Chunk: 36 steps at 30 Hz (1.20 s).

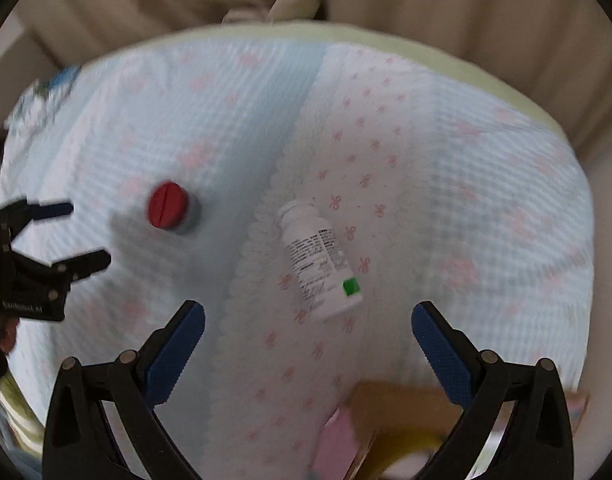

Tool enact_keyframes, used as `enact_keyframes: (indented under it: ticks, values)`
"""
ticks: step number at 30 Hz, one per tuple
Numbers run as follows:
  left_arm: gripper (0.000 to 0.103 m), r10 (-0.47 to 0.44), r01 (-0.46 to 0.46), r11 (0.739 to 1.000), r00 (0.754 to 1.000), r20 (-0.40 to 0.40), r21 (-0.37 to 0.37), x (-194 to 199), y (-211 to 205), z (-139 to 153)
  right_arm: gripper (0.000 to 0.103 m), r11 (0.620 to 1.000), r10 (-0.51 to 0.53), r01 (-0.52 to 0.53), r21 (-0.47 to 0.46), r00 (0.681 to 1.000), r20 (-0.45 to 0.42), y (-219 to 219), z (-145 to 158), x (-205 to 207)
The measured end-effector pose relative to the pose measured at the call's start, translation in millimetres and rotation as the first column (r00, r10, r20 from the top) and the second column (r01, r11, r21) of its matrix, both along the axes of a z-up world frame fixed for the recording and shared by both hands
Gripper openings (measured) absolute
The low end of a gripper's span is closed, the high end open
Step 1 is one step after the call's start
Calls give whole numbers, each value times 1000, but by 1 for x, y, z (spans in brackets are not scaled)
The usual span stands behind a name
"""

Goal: Organize rigid objects
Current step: 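Move both tools back toward the red-lidded jar and white pill bottle, then grasp the red-lidded jar with the left tool while the right tool grasps the white pill bottle, then carry the red-lidded jar with the left tool while the right tool carries the pill bottle to the box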

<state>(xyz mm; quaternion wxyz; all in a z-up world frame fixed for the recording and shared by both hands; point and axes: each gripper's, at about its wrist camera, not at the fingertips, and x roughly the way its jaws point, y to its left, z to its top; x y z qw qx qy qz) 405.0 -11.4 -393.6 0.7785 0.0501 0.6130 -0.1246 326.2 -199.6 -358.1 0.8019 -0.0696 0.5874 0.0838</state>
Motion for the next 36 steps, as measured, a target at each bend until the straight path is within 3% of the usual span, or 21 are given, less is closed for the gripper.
enact_keyframes:
  ticks: [7,11,14,15,17,18,24,30,36]
  values:
    - [97,-3,5,1000,999,-44,24,32,-17,-52,95,992,114,-119,-41,988,-102,6,-58,46]
    - [88,-4,5,1000,998,-60,23,40,-22,-67,79,982,159,-174,-77,973,-168,13,-84,59]
    - [81,-3,5,1000,998,-62,29,42,-25,-74,60,976,176,-197,-87,963,-205,15,-96,62]
    - [75,-2,4,1000,998,-55,30,43,-26,-74,52,975,182,-204,-89,960,-215,16,-99,62]
    - [65,-5,6,1000,999,-37,16,43,-27,-73,48,970,197,-222,-96,955,-222,18,-103,60]
    - [52,-12,12,1000,999,-31,-10,43,-28,-72,48,968,204,-230,-97,954,-219,20,-103,59]
    - [51,-20,20,1000,1000,-5,-1,41,-35,-69,48,955,223,-258,-150,951,-214,32,-103,51]
    - [51,-23,23,1000,1000,21,-4,34,-35,-62,47,961,197,-230,-152,958,-208,39,-104,50]
    - [51,-26,27,1000,998,48,-13,27,-24,-38,47,976,154,-177,-127,973,-172,43,-87,36]
